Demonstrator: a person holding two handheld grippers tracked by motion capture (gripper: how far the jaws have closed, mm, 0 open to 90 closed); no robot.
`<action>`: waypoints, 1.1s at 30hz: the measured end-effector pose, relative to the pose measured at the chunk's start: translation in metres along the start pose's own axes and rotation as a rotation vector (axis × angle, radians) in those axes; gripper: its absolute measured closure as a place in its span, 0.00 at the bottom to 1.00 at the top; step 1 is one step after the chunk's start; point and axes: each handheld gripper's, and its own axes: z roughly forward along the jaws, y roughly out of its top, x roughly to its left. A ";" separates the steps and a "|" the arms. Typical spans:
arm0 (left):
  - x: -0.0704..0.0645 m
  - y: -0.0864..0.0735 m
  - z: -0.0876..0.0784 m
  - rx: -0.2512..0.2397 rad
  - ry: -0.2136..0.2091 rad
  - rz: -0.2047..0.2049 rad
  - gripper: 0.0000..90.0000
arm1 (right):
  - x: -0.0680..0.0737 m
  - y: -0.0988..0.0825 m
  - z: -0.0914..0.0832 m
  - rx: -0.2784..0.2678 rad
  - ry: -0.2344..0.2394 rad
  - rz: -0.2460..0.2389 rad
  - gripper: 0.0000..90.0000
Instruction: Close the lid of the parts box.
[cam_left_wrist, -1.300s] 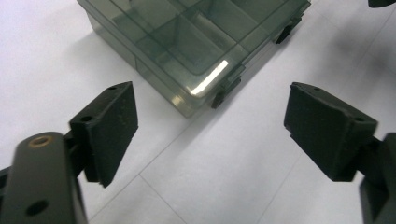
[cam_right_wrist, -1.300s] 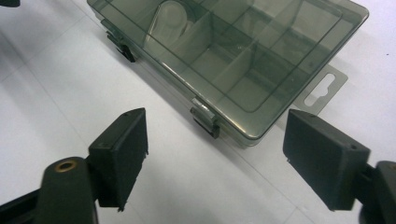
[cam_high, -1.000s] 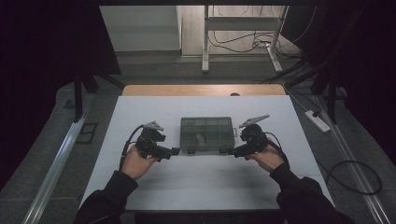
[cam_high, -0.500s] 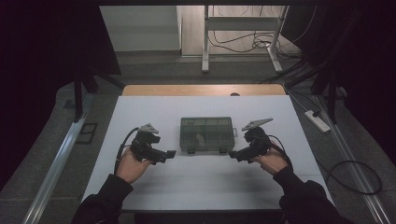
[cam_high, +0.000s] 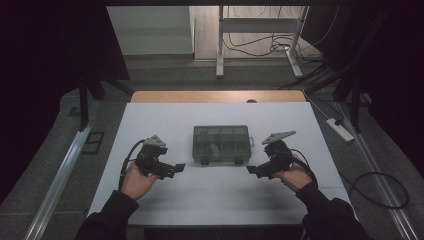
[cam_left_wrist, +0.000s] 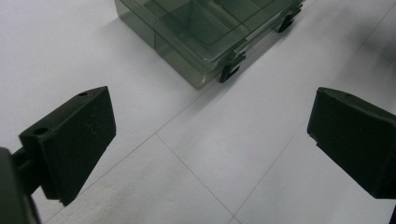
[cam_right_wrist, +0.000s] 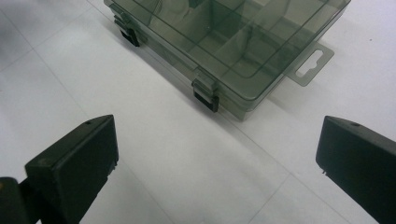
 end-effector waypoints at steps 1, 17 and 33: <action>0.000 0.000 0.000 -0.002 0.001 0.000 0.01 | 0.000 -0.001 0.000 -0.003 -0.001 -0.001 0.00; -0.002 -0.009 -0.009 -0.034 0.002 -0.019 0.00 | 0.000 -0.014 -0.010 -0.040 -0.020 0.003 0.00; -0.003 -0.021 -0.022 -0.047 0.036 -0.011 0.00 | -0.001 -0.033 -0.023 -0.031 -0.061 0.003 0.00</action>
